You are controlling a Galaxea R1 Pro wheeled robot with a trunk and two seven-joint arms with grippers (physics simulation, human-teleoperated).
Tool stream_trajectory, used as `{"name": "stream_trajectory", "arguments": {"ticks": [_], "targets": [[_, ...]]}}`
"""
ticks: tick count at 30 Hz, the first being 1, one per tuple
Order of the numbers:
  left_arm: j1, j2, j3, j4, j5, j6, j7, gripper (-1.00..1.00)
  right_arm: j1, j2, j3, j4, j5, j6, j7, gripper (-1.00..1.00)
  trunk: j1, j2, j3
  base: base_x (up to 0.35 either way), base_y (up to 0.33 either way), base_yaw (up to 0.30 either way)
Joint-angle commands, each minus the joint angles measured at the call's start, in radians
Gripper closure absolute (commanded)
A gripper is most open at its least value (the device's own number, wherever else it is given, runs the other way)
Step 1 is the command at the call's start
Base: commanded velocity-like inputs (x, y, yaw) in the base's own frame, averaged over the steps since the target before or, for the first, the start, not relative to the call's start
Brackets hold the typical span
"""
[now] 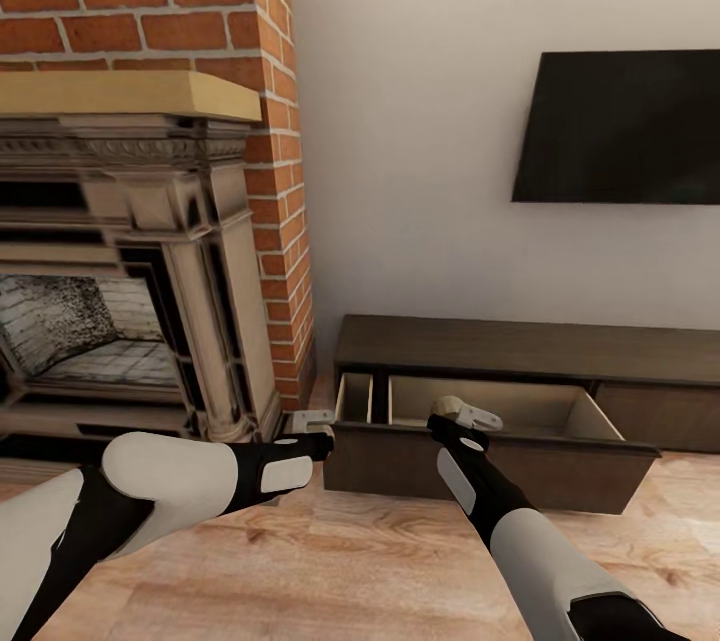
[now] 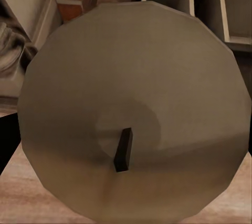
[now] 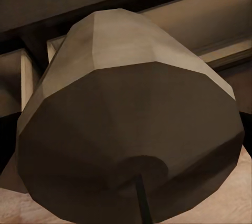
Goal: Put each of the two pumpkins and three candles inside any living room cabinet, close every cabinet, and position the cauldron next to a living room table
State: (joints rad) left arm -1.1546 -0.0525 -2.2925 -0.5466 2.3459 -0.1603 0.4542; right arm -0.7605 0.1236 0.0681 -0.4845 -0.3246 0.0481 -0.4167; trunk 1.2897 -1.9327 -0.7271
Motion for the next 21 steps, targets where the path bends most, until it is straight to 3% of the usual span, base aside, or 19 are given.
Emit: {"name": "stream_trajectory", "arguments": {"ticks": [1,17,21], "targets": [[-0.002,-0.001,-0.008,-0.003,0.01,-0.008,0.0,1.0,0.0,-0.001,0.007,-0.002,-0.007,0.005,-0.008,1.0,-0.004,0.007,0.0,0.0,0.0,0.0],[-0.002,-0.002,-0.008,-0.002,0.01,-0.008,-0.003,1.0,0.0,-0.001,0.007,-0.002,-0.007,0.0,-0.008,1.0,-0.065,0.119,0.039,0.0,0.0,0.0],[-0.002,-0.001,-0.008,-0.005,0.01,-0.018,-0.008,1.0,0.0,-0.001,0.007,-0.002,-0.007,-0.001,-0.008,1.0,-0.065,0.119,0.039,0.0,0.0,0.0]]}}
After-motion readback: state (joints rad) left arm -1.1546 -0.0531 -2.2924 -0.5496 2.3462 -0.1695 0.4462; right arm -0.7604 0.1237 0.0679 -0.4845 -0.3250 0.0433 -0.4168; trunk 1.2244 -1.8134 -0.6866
